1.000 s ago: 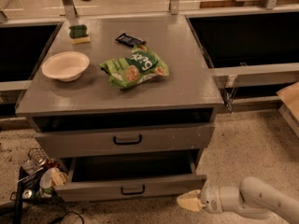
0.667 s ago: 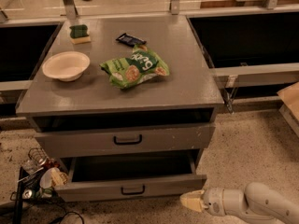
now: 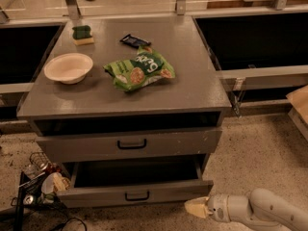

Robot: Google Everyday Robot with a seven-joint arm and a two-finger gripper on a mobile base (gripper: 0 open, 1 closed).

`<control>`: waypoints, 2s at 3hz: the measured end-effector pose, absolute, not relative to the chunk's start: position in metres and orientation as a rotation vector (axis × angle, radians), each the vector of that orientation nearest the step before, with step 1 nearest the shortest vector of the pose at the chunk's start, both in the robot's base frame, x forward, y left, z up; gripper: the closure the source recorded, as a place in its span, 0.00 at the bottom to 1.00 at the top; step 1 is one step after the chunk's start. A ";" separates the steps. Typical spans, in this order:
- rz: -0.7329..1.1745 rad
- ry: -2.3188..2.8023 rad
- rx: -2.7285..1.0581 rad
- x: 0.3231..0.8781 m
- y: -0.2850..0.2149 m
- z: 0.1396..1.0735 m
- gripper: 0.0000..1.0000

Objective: Close middle drawer

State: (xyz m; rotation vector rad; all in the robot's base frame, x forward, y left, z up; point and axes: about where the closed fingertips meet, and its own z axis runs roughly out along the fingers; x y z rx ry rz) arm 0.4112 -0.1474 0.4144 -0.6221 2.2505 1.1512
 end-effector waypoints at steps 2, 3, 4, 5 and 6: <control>1.139 2.242 -0.622 0.422 -0.125 0.412 1.00; 1.062 2.235 -0.652 0.449 -0.117 0.417 1.00; 1.001 2.260 -0.689 0.481 -0.095 0.411 1.00; 1.001 2.260 -0.689 0.481 -0.095 0.411 0.96; 1.001 2.260 -0.689 0.481 -0.095 0.411 0.73</control>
Offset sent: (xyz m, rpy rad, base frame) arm 0.0180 0.0337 0.0036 -0.0070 -0.0457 -0.0037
